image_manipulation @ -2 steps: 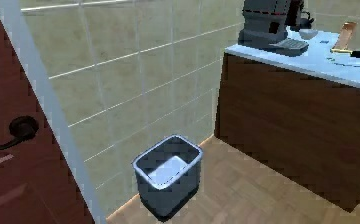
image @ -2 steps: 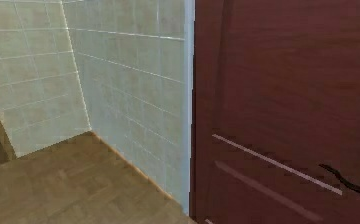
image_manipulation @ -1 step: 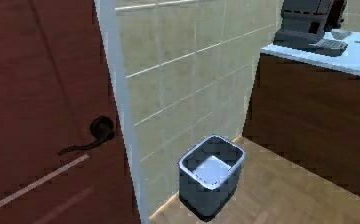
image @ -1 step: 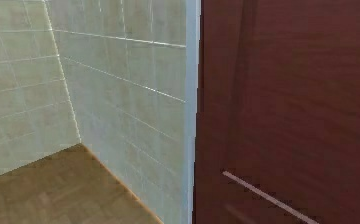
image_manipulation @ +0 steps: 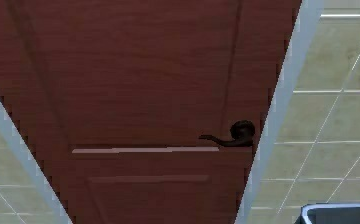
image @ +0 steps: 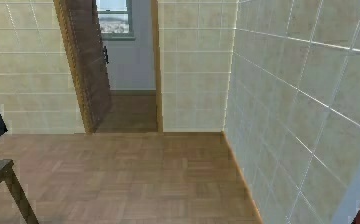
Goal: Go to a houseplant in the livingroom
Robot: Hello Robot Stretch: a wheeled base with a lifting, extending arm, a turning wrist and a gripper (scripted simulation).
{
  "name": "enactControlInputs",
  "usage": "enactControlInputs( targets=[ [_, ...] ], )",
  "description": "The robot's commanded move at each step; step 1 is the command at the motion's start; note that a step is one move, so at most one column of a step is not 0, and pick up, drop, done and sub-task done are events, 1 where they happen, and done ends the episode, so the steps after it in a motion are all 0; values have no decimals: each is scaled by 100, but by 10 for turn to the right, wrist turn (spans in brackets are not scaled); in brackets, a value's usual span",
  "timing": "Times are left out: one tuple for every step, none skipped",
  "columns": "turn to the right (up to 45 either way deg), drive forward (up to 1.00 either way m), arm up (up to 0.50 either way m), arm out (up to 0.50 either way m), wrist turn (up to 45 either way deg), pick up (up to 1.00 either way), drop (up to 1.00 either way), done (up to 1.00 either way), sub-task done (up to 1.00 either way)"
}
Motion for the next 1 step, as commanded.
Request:
enactControlInputs(
  targets=[
    [-150,0,0,0,0,0,0,0,0]
  ],
)
